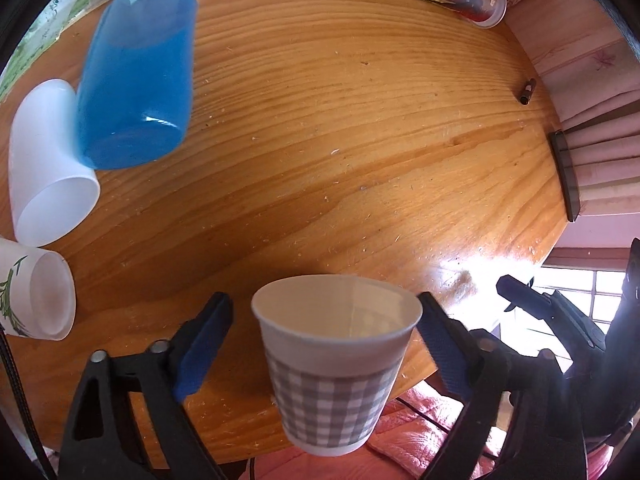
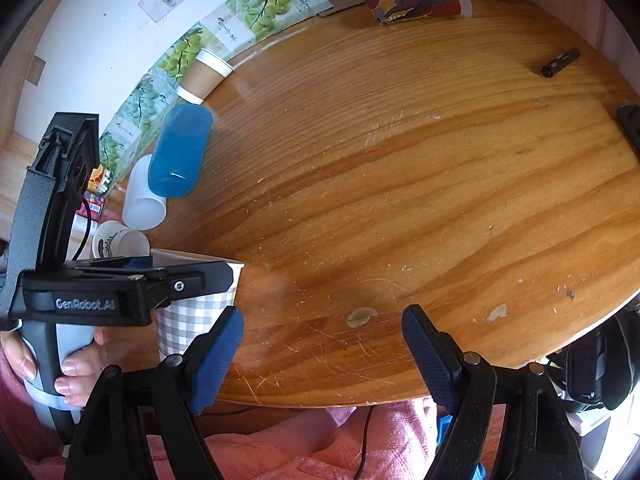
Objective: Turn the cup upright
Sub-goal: 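Rotate the right gripper to turn the grey-checked cup rim-up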
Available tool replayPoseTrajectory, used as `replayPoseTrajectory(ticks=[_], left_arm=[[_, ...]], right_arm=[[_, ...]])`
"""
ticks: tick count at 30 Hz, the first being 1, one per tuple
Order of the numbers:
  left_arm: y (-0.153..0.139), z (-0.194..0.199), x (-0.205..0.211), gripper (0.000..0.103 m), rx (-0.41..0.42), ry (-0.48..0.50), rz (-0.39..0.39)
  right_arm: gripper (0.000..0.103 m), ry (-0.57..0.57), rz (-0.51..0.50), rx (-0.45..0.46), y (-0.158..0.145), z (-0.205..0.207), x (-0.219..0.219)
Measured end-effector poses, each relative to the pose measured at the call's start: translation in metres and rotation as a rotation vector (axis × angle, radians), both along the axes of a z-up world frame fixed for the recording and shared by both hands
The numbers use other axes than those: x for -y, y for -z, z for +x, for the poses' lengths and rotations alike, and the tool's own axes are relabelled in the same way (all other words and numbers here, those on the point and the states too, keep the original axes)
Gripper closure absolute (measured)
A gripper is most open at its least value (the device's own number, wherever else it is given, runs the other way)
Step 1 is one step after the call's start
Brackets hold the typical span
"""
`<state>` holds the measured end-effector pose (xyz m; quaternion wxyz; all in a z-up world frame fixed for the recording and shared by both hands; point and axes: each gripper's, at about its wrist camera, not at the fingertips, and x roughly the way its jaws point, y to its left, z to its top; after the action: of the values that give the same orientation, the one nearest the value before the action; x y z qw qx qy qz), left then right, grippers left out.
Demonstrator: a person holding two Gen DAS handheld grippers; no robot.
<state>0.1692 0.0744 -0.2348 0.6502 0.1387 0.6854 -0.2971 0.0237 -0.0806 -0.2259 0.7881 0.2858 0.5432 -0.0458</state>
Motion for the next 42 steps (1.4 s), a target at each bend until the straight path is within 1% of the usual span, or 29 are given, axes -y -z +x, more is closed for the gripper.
replayPoseTrajectory(ticks=[2,3,4,6,10,20,22,25,28,31,36,39,41,42], left_arm=[[0.001,0.001,0.0,0.017,-0.002,0.001,0.006],[0.001,0.001,0.003,0.021,0.001,0.001,0.005],[0.002,0.001,0.006,0.027,0.001,0.001,0.003],[-0.001,0.003,0.008,0.027,0.003,0.003,-0.004],[-0.013,0.006,0.01,0.027,0.043,0.011,-0.036],[-0.051,0.014,0.011,0.027,0.171,0.028,-0.171],[-0.055,0.014,0.01,0.027,0.187,0.037,-0.183],[-0.056,0.01,0.011,0.027,0.214,0.056,-0.184],[-0.053,0.002,0.018,0.027,0.232,0.097,-0.179],[-0.052,-0.003,0.017,0.026,0.255,0.122,-0.163],[-0.052,-0.013,0.017,0.025,0.268,0.151,-0.143],[-0.054,-0.016,0.015,0.025,0.258,0.156,-0.137],[-0.057,-0.017,0.014,0.022,0.259,0.156,-0.14],[-0.06,-0.018,0.012,0.02,0.268,0.156,-0.142]], right_arm=[[0.021,-0.004,-0.001,-0.002,0.0,0.001,0.0],[0.021,-0.006,0.001,-0.003,0.0,0.001,0.001],[0.021,-0.007,0.001,-0.003,0.0,0.001,0.001],[0.021,-0.011,0.004,0.0,0.001,0.001,0.0],[0.021,-0.025,0.0,0.001,0.0,0.001,-0.004],[0.021,-0.043,-0.032,0.027,-0.01,-0.002,-0.017],[0.021,-0.039,-0.034,0.031,-0.011,-0.003,-0.019],[0.021,-0.032,-0.033,0.038,-0.013,-0.004,-0.021],[0.021,-0.028,-0.031,0.045,-0.014,-0.005,-0.022],[0.021,-0.03,-0.03,0.047,-0.014,-0.006,-0.025],[0.021,-0.031,-0.027,0.05,-0.014,-0.006,-0.028],[0.021,-0.026,-0.024,0.053,-0.014,-0.007,-0.029],[0.021,-0.02,-0.02,0.059,-0.015,-0.009,-0.029],[0.021,-0.018,-0.02,0.06,-0.015,-0.009,-0.029]])
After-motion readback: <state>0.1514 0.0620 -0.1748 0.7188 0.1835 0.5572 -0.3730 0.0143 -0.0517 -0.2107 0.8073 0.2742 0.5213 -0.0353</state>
